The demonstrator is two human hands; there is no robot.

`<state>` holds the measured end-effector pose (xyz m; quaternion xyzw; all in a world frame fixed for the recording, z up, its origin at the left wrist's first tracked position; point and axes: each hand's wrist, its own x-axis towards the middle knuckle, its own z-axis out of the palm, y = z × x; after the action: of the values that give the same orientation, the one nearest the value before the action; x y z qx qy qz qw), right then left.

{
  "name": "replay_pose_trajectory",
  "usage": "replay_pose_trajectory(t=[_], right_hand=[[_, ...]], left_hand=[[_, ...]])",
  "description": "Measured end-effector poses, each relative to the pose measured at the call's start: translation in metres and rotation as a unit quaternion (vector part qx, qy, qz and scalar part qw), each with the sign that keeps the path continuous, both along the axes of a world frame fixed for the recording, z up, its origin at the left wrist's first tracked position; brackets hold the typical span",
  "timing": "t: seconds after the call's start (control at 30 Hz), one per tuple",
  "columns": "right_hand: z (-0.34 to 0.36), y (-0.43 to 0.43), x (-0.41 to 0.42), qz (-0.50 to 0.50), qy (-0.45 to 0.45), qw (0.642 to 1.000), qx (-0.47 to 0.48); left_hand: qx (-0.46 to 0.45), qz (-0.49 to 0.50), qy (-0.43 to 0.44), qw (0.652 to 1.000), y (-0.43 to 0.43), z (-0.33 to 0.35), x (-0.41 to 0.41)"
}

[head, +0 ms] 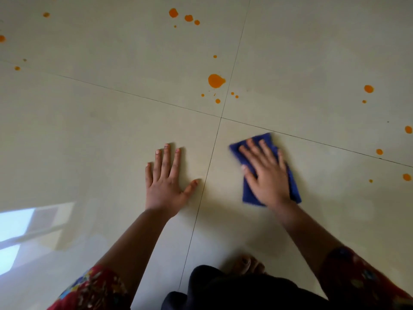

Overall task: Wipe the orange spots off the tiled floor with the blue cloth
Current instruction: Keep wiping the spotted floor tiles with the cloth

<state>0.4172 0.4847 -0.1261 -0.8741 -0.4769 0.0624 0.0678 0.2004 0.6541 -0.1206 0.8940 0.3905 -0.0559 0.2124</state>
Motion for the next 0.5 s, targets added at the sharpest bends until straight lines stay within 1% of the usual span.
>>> replay_pose_trajectory(t=[0.07, 0.13, 0.2, 0.23, 0.33, 0.37, 0.4, 0.43, 0.5], right_hand=[[0.000, 0.019, 0.038, -0.113, -0.003, 0.994, -0.002], [-0.001, 0.050, 0.066, -0.169, -0.005, 0.986, -0.008], [-0.001, 0.078, 0.069, -0.160, -0.007, 0.987, -0.010], [0.000, 0.084, 0.062, -0.127, -0.007, 0.992, -0.010], [0.002, 0.062, 0.035, 0.044, -0.022, 0.999, -0.009], [0.002, 0.048, 0.038, 0.069, -0.021, 0.997, -0.003], [0.001, 0.039, 0.049, 0.062, -0.017, 0.998, 0.010], [0.001, 0.034, 0.065, 0.021, -0.012, 1.000, 0.019], [0.001, 0.045, 0.100, -0.092, -0.012, 0.996, 0.014]], left_hand=[[0.011, 0.000, -0.003, 1.000, -0.001, -0.001, 0.000], [0.013, 0.003, -0.008, 1.000, -0.002, -0.002, 0.000], [0.003, 0.020, -0.027, 0.999, -0.002, 0.000, 0.002], [-0.001, 0.031, -0.040, 0.999, -0.001, 0.001, 0.004], [0.023, 0.041, -0.062, 0.997, 0.013, 0.004, 0.018], [0.031, 0.036, -0.061, 0.997, 0.022, 0.004, 0.024], [0.032, 0.031, -0.056, 0.997, 0.032, 0.004, 0.032], [0.029, 0.027, -0.048, 0.998, 0.040, 0.003, 0.038], [0.019, 0.021, -0.022, 0.999, 0.053, 0.000, 0.048]])
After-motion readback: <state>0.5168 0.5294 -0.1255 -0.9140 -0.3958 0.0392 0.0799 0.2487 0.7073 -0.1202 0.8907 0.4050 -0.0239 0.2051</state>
